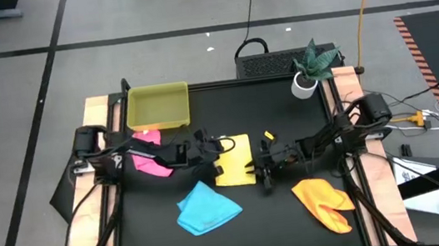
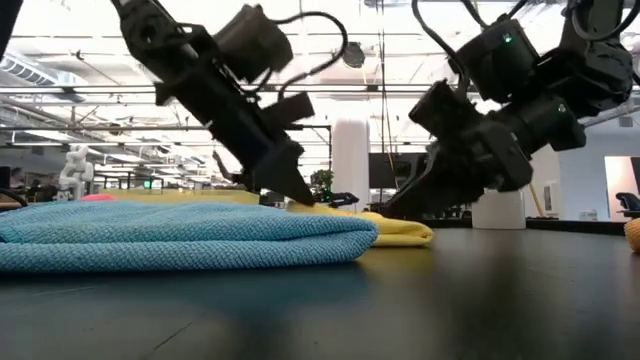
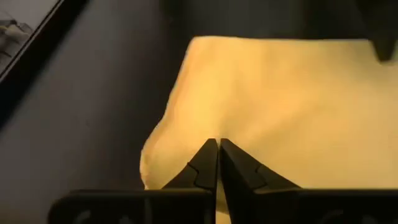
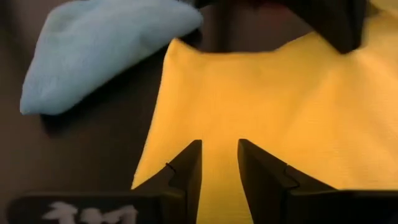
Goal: Fold microfiber towels
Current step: Fold the yellow microfiber cloth
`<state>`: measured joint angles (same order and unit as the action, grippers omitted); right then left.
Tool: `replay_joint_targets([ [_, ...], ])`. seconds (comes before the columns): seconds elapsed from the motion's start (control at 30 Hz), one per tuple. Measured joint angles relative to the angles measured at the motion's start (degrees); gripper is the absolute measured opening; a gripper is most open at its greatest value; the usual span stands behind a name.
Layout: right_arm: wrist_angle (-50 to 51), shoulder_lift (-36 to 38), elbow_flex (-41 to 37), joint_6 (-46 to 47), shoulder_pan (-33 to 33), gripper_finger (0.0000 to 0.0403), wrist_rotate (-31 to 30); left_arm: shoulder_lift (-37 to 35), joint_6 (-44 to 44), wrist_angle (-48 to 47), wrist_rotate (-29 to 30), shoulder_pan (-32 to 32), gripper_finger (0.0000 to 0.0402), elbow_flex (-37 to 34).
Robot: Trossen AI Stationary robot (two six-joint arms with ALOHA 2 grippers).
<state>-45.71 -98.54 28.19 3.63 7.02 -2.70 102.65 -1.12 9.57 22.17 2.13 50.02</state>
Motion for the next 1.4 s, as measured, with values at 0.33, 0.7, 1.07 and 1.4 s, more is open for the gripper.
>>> replay_joint_targets([
  [0.33,-0.11,1.05,0.04,-1.39,4.28,0.0166,0.00,-1.35,12.21,-0.66,-7.01,4.60,0.0042,-0.04],
  [0.7,-0.50,1.05,0.04,-6.29,7.39,0.0219,-0.09,-4.03,7.42,-4.97,19.72,3.50,0.0248,-0.02],
  [1.07,-0.76,1.05,0.04,-9.96,7.87,0.0211,-0.11,-5.20,7.86,-4.12,-16.75,0.79,0.0234,-0.02],
  [1.4,3.94,0.97,0.10,-16.80,9.57,0.0210,-7.79,-4.43,16.50,-0.53,-16.97,7.70,0.0189,-0.04],
])
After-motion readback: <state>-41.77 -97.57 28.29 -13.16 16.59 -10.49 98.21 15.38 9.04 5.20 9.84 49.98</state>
